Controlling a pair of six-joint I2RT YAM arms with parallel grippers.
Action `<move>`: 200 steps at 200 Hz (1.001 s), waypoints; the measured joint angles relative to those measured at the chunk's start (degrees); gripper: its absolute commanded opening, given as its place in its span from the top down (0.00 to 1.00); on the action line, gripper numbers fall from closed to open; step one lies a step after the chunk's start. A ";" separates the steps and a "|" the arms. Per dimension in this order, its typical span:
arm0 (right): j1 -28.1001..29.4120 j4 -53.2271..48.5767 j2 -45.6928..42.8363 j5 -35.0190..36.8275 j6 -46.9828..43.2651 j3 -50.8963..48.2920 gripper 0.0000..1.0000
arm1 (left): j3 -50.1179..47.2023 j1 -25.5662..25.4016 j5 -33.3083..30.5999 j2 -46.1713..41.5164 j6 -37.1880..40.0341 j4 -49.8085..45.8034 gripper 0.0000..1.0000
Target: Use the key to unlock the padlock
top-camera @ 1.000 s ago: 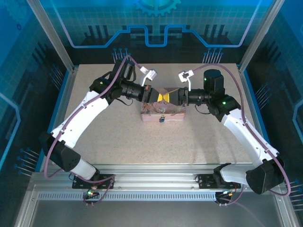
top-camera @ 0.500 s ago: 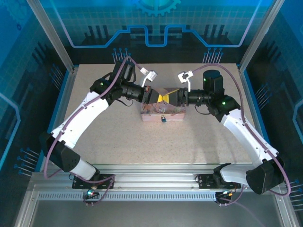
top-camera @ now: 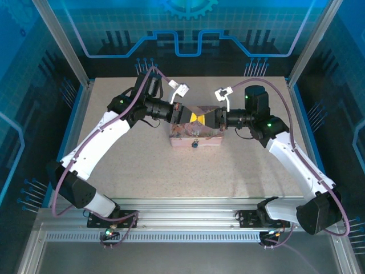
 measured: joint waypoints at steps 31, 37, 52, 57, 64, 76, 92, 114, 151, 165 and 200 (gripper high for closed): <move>-0.07 0.00 -0.02 -0.85 -0.07 0.00 1.00 | -0.74 0.17 0.24 -0.74 0.00 0.13 1.00; -0.09 0.00 -0.02 -0.90 -0.24 0.00 1.00 | -0.74 0.17 0.26 -0.74 0.00 0.15 1.00; -0.09 0.02 -0.13 -0.92 -0.52 -0.17 1.00 | -0.76 0.17 0.26 -0.76 0.00 0.15 0.98; -0.09 0.02 -0.22 -0.87 -0.68 -0.24 1.00 | -0.76 0.17 0.26 -0.76 -0.02 0.15 0.94; -0.09 0.00 -0.44 -0.68 -0.85 -0.35 1.00 | -0.94 0.17 0.28 -0.81 -0.22 0.35 0.80; 0.00 0.02 -1.11 -0.15 -1.33 -0.74 1.00 | -1.73 0.35 0.26 -1.11 -1.09 1.42 0.76; 0.00 0.00 -2.60 0.57 -2.10 -1.53 1.00 | -3.56 1.09 0.26 -1.81 -2.51 3.23 0.68; 0.00 -0.02 -4.26 1.84 -2.99 -2.05 1.00 | -5.99 3.19 0.20 -3.04 -5.29 5.99 0.56; 0.07 -0.55 -6.45 6.21 -5.57 -2.23 1.00 | -8.52 5.07 -1.57 -4.92 -10.60 9.81 0.30; 0.68 -2.19 -7.15 9.94 -8.07 -2.16 1.00 | -9.57 5.18 -2.91 -5.75 -13.07 11.08 0.20; 5.86 -7.39 -7.37 25.46 -17.46 -0.42 1.00 | -12.22 6.78 -4.92 -6.71 -20.76 14.88 0.18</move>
